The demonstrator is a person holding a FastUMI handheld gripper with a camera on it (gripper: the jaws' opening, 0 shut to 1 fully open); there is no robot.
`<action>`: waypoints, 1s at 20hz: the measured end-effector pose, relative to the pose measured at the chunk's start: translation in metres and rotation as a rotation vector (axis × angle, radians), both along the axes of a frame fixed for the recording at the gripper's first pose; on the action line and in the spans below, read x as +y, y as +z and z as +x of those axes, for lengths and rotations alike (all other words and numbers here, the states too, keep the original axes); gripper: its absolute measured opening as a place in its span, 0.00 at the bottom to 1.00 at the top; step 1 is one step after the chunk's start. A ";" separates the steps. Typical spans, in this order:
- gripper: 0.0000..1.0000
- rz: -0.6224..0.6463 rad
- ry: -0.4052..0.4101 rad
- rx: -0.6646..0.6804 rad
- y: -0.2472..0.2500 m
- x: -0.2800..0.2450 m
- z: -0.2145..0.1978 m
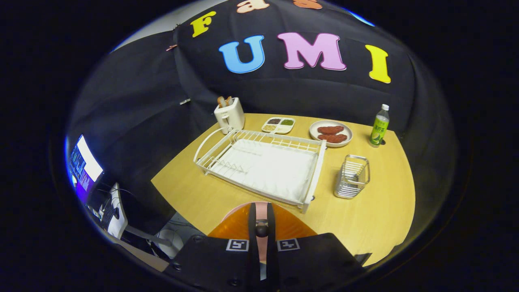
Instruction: Take the plate from the dish rack, then take the spoon from the basket and place it into the plate.
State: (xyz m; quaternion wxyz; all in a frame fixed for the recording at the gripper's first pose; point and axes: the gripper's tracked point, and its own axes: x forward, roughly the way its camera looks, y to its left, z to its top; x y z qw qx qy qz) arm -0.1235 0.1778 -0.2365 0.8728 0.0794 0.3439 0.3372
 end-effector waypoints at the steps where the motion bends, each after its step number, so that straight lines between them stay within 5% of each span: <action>1: 0.10 0.005 0.021 -0.005 -0.005 0.013 0.001; 10: 0.10 -0.055 0.194 -0.086 -0.042 0.055 -0.006; 20: 0.19 -0.179 0.229 0.010 -0.096 0.017 -0.025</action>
